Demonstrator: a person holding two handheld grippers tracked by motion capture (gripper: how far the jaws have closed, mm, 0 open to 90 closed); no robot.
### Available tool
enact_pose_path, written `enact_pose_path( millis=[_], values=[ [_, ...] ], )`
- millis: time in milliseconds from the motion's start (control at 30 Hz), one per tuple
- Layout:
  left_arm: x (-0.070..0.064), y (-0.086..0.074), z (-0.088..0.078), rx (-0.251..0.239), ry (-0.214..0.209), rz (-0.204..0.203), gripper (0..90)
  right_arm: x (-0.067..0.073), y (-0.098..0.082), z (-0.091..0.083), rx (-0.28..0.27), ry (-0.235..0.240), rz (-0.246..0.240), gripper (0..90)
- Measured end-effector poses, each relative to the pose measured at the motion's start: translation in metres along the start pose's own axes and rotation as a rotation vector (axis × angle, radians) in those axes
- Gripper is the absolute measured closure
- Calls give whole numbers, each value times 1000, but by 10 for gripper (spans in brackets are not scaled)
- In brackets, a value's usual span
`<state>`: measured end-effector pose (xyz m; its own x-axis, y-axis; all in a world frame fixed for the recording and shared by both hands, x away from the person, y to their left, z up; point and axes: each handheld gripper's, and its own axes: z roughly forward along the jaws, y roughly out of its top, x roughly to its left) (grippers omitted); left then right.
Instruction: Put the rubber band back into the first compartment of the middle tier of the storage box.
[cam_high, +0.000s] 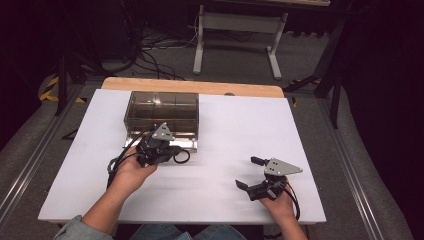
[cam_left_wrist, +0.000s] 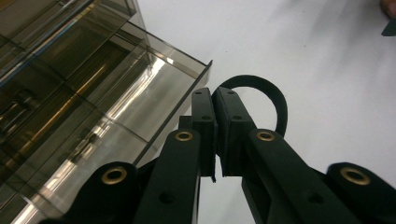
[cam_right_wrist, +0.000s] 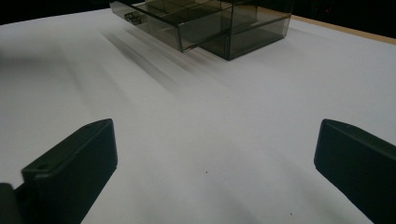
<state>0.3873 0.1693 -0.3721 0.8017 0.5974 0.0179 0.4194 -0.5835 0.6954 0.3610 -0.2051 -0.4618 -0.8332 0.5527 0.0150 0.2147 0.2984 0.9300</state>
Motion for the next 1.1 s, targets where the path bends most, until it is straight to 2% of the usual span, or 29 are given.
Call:
enact_pose_path(
  millis=[1100],
  values=[
    [32,-14,-29,-19,114,-78,864,0,0,-1,2,-1,4,0]
  ],
)
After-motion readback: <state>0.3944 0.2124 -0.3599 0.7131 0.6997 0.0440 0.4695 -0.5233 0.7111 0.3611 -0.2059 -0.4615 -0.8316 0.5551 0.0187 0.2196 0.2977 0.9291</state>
